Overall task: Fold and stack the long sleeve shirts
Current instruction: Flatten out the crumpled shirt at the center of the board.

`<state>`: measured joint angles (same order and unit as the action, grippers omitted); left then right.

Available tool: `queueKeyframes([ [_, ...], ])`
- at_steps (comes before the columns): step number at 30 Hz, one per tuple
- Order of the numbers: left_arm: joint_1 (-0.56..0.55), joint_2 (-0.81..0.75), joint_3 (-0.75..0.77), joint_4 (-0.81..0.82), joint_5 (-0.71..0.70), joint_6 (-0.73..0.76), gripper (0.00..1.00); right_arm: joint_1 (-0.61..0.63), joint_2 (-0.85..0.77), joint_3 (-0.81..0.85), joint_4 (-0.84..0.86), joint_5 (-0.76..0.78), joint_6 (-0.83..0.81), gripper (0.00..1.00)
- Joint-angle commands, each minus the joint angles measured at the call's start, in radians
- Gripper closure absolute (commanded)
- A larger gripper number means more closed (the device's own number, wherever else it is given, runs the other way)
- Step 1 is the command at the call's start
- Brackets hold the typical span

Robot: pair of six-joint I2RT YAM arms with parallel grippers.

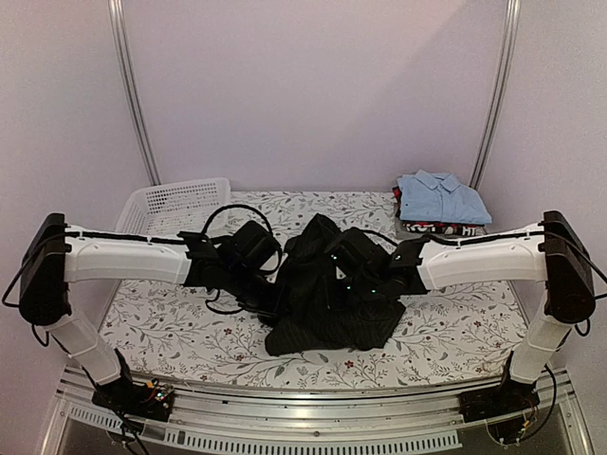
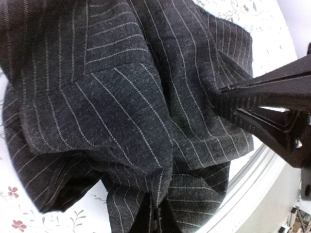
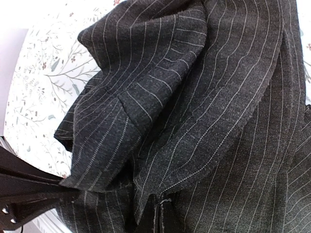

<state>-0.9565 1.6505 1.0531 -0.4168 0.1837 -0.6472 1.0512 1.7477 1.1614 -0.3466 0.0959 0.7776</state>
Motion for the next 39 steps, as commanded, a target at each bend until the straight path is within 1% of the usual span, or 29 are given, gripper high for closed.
queueKeyframes([
  [1, 0.061, -0.113, -0.025, -0.06, -0.033, 0.04, 1.0, -0.029, -0.052, 0.034, -0.072, 0.058, -0.025, 1.0],
  [6, 0.174, -0.214, -0.031, -0.132, -0.041, 0.087, 1.0, -0.111, -0.165, 0.016, -0.144, 0.112, -0.064, 1.0],
  [11, 0.342, -0.267, -0.001, -0.183, -0.036, 0.167, 1.0, -0.282, -0.26, -0.032, -0.194, 0.131, -0.144, 1.0],
  [14, 0.461, -0.248, 0.044, -0.203, -0.031, 0.217, 1.0, -0.401, -0.278, -0.026, -0.234, 0.18, -0.206, 1.0],
  [17, 0.57, -0.193, 0.109, -0.221, -0.035, 0.255, 1.0, -0.515, -0.268, -0.017, -0.248, 0.215, -0.274, 1.0],
  [18, 0.603, -0.17, 0.133, -0.223, -0.038, 0.263, 1.0, -0.561, -0.264, -0.013, -0.247, 0.225, -0.298, 1.0],
  [21, 0.678, -0.107, 0.187, -0.228, -0.035, 0.28, 1.0, -0.647, -0.235, 0.017, -0.249, 0.261, -0.341, 1.0],
  [23, 0.7, -0.071, 0.204, -0.231, -0.011, 0.305, 1.0, -0.697, -0.208, 0.033, -0.249, 0.272, -0.37, 1.0],
  [25, 0.707, -0.043, 0.213, -0.237, -0.026, 0.32, 1.0, -0.737, -0.186, 0.043, -0.249, 0.283, -0.389, 1.0],
  [28, 0.717, 0.002, 0.232, -0.251, -0.031, 0.337, 0.99, -0.768, -0.152, 0.059, -0.247, 0.271, -0.403, 1.0],
  [30, 0.718, 0.007, 0.243, -0.254, -0.041, 0.34, 1.0, -0.768, -0.125, 0.072, -0.245, 0.276, -0.409, 1.0],
  [32, 0.721, 0.0, 0.259, -0.254, -0.082, 0.348, 1.0, -0.781, -0.106, 0.08, -0.245, 0.305, -0.416, 1.0],
  [34, 0.734, -0.007, 0.294, -0.272, -0.12, 0.354, 1.0, -0.828, -0.09, 0.088, -0.251, 0.293, -0.422, 1.0],
  [36, 0.742, -0.007, 0.335, -0.282, -0.12, 0.365, 1.0, -0.865, -0.091, 0.095, -0.252, 0.301, -0.43, 1.0],
  [39, 0.742, 0.036, 0.406, -0.301, -0.07, 0.384, 0.95, -0.896, -0.087, 0.126, -0.254, 0.305, -0.449, 1.0],
])
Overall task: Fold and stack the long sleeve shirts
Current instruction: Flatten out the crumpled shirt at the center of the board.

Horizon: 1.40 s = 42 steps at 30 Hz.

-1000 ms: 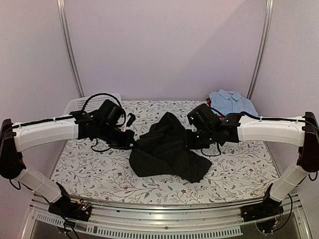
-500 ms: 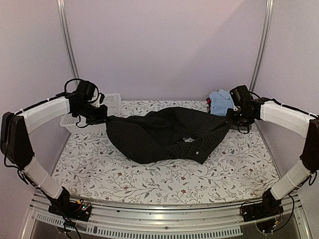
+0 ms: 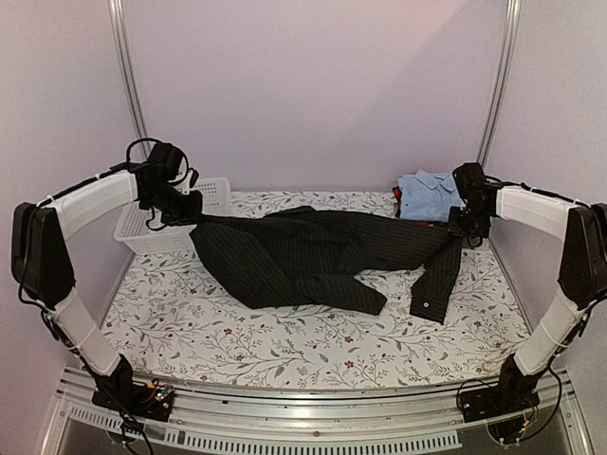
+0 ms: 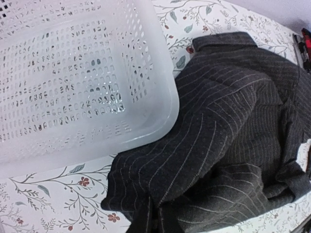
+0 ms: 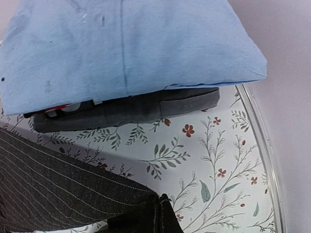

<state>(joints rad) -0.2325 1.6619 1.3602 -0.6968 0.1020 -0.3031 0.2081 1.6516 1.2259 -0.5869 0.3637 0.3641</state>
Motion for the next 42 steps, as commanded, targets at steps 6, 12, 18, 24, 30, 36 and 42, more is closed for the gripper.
queueKeyframes([
  [6, -0.027, 0.118, 0.169, -0.063, 0.034, 0.036, 0.65, -0.047, 0.048, 0.128, -0.045, -0.027, -0.038, 0.86],
  [12, -0.064, 0.022, 0.063, 0.007, 0.063, -0.019, 0.43, 0.085, -0.033, 0.051, -0.016, -0.052, -0.026, 0.39],
  [18, -0.154, -0.132, -0.193, 0.143, 0.137, -0.141, 0.31, 0.293, -0.14, -0.075, 0.069, -0.082, -0.012, 0.21],
  [24, -0.357, -0.197, -0.35, 0.254, 0.086, -0.282, 0.26, 0.507, -0.228, -0.251, 0.221, -0.125, 0.019, 0.16],
  [30, -0.546, -0.108, -0.358, 0.354, 0.009, -0.403, 0.27, 0.692, -0.25, -0.379, 0.365, -0.127, 0.034, 0.15],
  [36, -0.621, 0.083, -0.236, 0.33, -0.052, -0.439, 0.27, 0.775, -0.253, -0.45, 0.422, -0.103, 0.11, 0.16],
  [42, -0.642, 0.186, -0.157, 0.269, -0.127, -0.448, 0.34, 0.798, -0.257, -0.486, 0.445, -0.106, 0.149, 0.17],
])
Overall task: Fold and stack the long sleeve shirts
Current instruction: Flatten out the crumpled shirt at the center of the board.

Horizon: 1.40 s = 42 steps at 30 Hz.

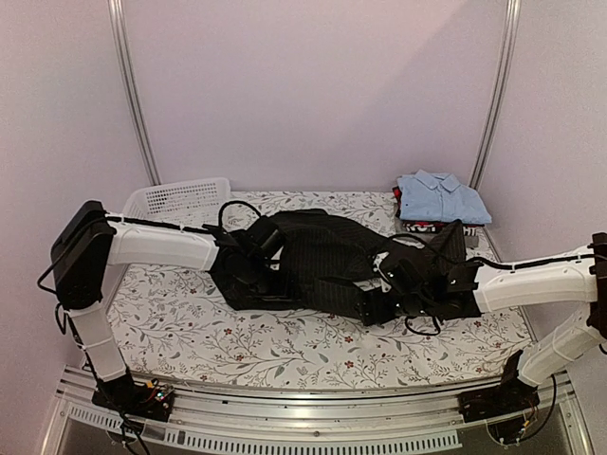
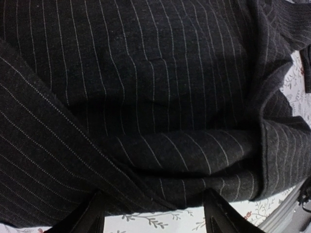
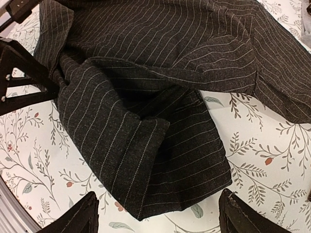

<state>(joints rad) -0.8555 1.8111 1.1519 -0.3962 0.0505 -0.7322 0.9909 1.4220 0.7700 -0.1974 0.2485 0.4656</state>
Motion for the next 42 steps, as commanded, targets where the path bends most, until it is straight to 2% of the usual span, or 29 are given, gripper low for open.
queueKeyframes([
  [1, -0.021, 0.042, 0.055, -0.033, -0.077, -0.019, 0.36, 0.019, -0.027, -0.035, 0.061, 0.005, 0.052, 0.18],
  [4, -0.024, 0.042, 0.053, -0.038, -0.09, -0.026, 0.5, 0.025, -0.025, -0.052, 0.078, -0.005, 0.062, 0.19],
  [8, -0.026, 0.019, 0.04, -0.05, -0.11, -0.026, 0.57, 0.026, 0.004, -0.066, 0.115, -0.022, 0.061, 0.2],
  [14, -0.025, -0.015, 0.013, -0.057, -0.121, -0.013, 0.82, 0.026, 0.083, -0.032, 0.155, -0.043, 0.055, 0.26],
  [17, -0.024, -0.045, -0.002, -0.066, -0.136, -0.013, 0.9, 0.026, 0.126, -0.002, 0.158, -0.05, 0.055, 0.4],
  [21, -0.018, -0.105, -0.023, -0.099, -0.165, -0.009, 1.0, 0.026, 0.155, 0.06, 0.107, -0.011, 0.071, 0.75],
  [23, -0.013, -0.144, -0.037, -0.122, -0.183, -0.005, 1.0, 0.024, 0.163, 0.101, 0.058, 0.016, 0.077, 0.88],
  [26, 0.007, -0.222, -0.061, -0.163, -0.209, 0.001, 1.0, 0.014, 0.182, 0.177, -0.035, 0.04, 0.082, 1.0],
  [31, 0.099, -0.392, -0.085, -0.277, -0.285, 0.029, 1.0, -0.008, 0.176, 0.257, -0.125, 0.03, 0.084, 1.0],
  [37, 0.38, -0.616, -0.079, -0.349, -0.318, 0.167, 1.0, -0.036, 0.133, 0.333, -0.205, -0.017, 0.064, 1.0],
  [39, 0.486, -0.622, -0.065, -0.344, -0.277, 0.227, 1.0, -0.057, 0.139, 0.35, -0.214, -0.062, 0.059, 1.0],
  [42, 0.586, -0.565, -0.055, -0.32, -0.225, 0.288, 1.0, -0.098, 0.167, 0.363, -0.221, -0.112, 0.07, 1.0],
])
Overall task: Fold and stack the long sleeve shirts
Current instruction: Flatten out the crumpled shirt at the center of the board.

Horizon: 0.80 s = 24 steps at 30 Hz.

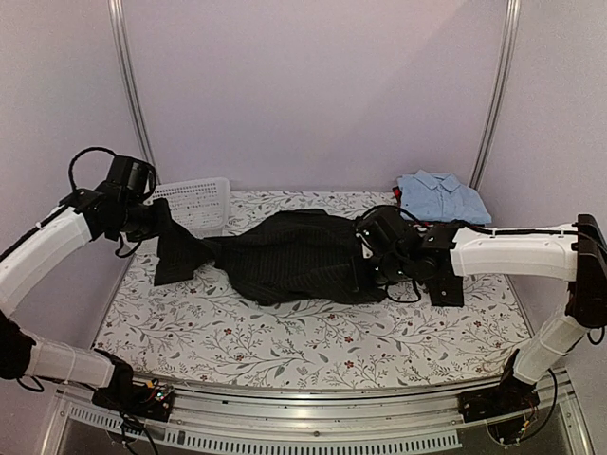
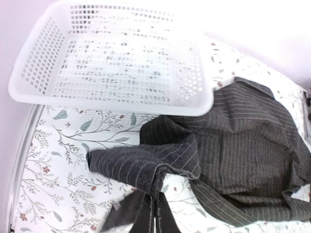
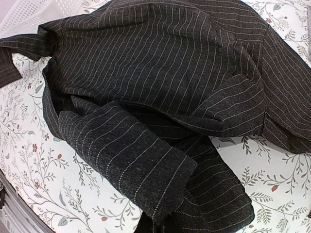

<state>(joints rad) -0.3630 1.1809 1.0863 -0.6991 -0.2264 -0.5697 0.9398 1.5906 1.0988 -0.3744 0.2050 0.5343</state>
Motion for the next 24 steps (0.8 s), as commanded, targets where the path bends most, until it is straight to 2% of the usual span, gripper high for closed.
queueKeyframes([
  [1, 0.116, 0.089, 0.013, -0.004, 0.076, 0.139, 1.0, -0.062, 0.017, 0.041, -0.045, -0.085, 0.009, 1.0],
  [6, 0.134, 0.179, 0.019, 0.053, 0.152, 0.151, 0.99, -0.124, 0.098, 0.123, -0.04, -0.098, -0.001, 1.0],
  [9, 0.132, 0.179, -0.002, 0.075, 0.182, 0.136, 0.92, -0.155, 0.149, 0.164, -0.033, -0.118, -0.011, 1.0],
  [11, 0.132, 0.171, -0.019, 0.079, 0.179, 0.13, 0.83, -0.168, 0.18, 0.184, -0.029, -0.127, -0.018, 1.0],
  [13, 0.132, 0.152, -0.035, 0.072, 0.171, 0.122, 0.67, -0.177, 0.207, 0.205, -0.028, -0.133, -0.025, 1.0],
  [17, 0.116, 0.083, -0.074, 0.076, 0.212, 0.08, 0.57, -0.188, 0.237, 0.236, -0.028, -0.134, -0.037, 1.0],
  [19, 0.068, 0.056, -0.097, 0.089, 0.219, 0.053, 0.55, -0.19, 0.245, 0.249, -0.028, -0.134, -0.045, 1.0],
  [24, -0.145, 0.053, -0.143, 0.144, 0.209, -0.036, 0.51, -0.19, 0.264, 0.269, -0.027, -0.145, -0.068, 1.0],
])
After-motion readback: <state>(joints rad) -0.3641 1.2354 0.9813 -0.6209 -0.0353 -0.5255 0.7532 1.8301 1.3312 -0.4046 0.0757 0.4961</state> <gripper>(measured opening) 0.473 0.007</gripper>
